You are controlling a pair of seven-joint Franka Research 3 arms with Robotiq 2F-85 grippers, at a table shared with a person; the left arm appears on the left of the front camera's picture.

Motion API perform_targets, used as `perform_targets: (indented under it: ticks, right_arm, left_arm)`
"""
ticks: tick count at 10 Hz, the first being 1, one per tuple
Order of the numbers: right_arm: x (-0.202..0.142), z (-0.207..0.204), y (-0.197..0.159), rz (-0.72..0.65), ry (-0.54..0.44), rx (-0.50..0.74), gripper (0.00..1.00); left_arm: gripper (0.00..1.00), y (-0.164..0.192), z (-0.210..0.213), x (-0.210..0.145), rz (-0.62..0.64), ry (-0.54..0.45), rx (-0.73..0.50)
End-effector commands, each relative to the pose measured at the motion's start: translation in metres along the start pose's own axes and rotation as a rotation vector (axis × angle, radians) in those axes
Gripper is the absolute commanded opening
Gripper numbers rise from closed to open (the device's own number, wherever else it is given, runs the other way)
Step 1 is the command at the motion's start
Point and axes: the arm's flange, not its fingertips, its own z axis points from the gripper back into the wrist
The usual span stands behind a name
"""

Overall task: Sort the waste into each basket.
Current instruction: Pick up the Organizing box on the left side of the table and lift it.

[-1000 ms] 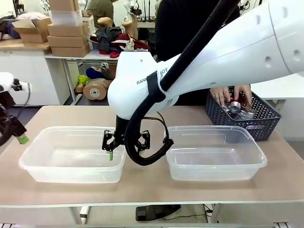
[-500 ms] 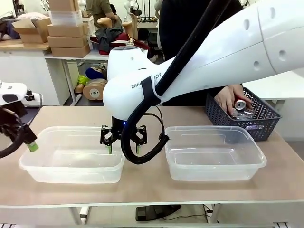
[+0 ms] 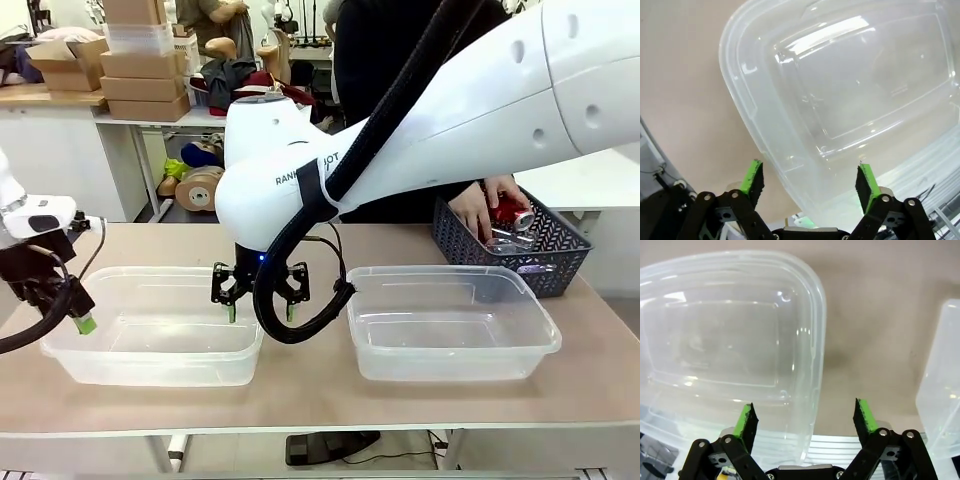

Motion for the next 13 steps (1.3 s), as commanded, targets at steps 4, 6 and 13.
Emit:
perform_targets:
  ticks: [4, 6, 13]
  right_arm:
    - [-0.004, 0.0, 0.005, -0.007, -0.023, -0.067, 0.0]
    - [-0.005, -0.003, 0.006, -0.015, -0.022, -0.077, 0.07]
    - [-0.002, 0.023, -0.021, -0.016, -0.03, -0.082, 0.0]
  left_arm:
    - [0.0, -0.025, -0.031, -0.055, 0.03, -0.04, 0.043]
    - [0.05, -0.025, -0.032, -0.055, 0.026, -0.044, 0.046]
    - [0.0, -0.032, 0.005, -0.056, 0.127, 0.011, 0.025]
